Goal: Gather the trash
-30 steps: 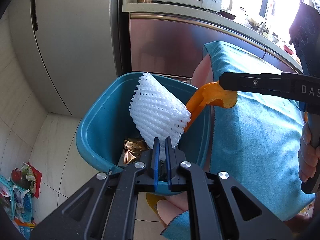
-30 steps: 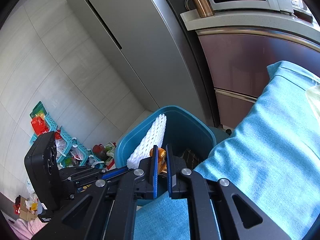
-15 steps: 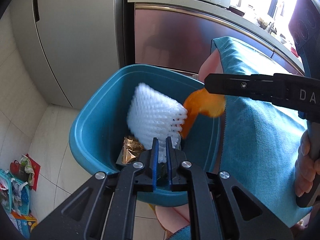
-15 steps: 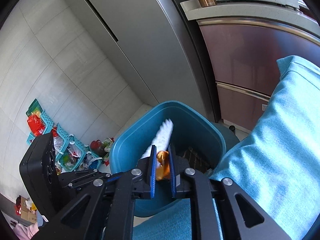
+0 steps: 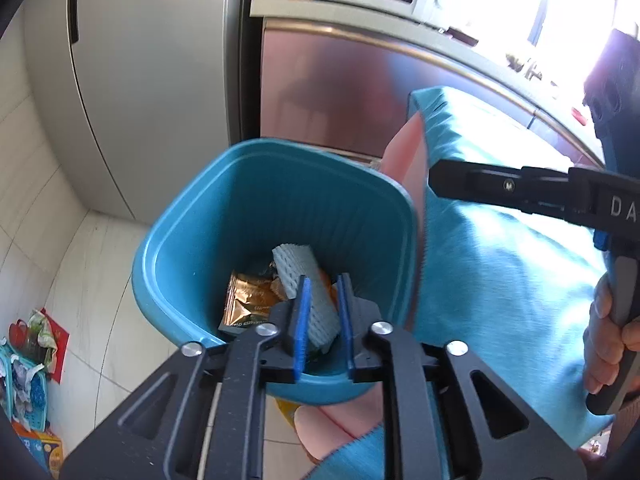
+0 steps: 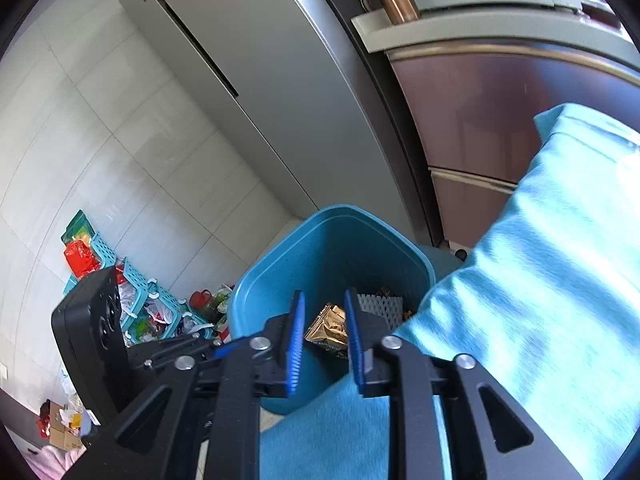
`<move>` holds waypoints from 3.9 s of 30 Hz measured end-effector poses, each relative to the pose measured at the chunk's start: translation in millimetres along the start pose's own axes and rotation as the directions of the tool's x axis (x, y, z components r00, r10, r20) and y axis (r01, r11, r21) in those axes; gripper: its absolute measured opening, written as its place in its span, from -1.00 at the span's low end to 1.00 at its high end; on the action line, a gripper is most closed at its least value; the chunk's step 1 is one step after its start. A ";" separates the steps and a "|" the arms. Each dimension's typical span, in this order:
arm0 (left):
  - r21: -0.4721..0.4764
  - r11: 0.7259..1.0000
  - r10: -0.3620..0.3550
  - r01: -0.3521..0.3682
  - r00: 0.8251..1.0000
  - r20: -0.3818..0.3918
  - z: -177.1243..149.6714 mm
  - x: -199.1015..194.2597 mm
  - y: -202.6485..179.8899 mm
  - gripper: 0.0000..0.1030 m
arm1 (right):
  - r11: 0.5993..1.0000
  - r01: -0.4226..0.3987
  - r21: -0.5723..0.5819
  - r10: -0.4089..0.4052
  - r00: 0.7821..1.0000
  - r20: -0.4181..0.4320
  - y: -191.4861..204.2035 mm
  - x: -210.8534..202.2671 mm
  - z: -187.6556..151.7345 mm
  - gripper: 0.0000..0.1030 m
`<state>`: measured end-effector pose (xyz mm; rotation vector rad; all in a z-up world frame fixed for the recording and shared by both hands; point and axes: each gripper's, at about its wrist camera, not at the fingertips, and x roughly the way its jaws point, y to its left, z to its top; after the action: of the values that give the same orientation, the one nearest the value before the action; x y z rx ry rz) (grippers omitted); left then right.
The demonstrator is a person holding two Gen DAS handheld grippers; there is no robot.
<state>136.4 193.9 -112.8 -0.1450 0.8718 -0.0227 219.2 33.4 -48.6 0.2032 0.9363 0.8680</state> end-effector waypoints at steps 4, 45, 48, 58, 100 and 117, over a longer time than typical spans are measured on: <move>0.028 0.999 -0.023 0.021 0.998 0.055 -0.9 -21.9 -10.8 -0.48 | 1.000 -0.008 -0.021 0.009 0.999 0.046 3.1 -26.4 -6.9 -0.37; 0.404 0.827 -0.419 0.390 0.908 -0.019 -22.4 -49.2 -258.7 0.04 | 0.862 0.367 0.350 -0.474 0.828 0.300 -146.0 -287.2 -157.9 0.04; 0.419 0.814 -0.429 0.402 0.903 -0.033 -20.5 -43.8 -274.4 0.04 | 0.837 0.386 0.388 -0.510 0.808 0.296 -160.5 -297.6 -162.7 0.04; 0.426 0.795 -0.429 0.432 0.897 -0.108 -16.3 -21.1 -310.3 0.00 | 0.762 0.383 0.522 -0.575 0.771 0.274 -211.4 -319.4 -178.1 0.05; 0.362 0.806 -0.433 0.468 0.884 -0.178 -12.8 -2.0 -318.1 -0.88 | 0.791 0.303 0.531 -0.493 0.829 0.263 -233.9 -311.1 -172.7 -0.96; 0.391 0.810 -0.395 0.437 0.900 -0.187 -20.9 0.8 -315.3 -0.46 | 0.795 0.273 0.541 -0.469 0.843 0.263 -224.9 -311.0 -181.1 -0.77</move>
<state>133.4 -120.8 -83.7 0.0797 0.8986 -0.6384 114.9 -376.8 -78.2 0.5805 0.7660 0.1824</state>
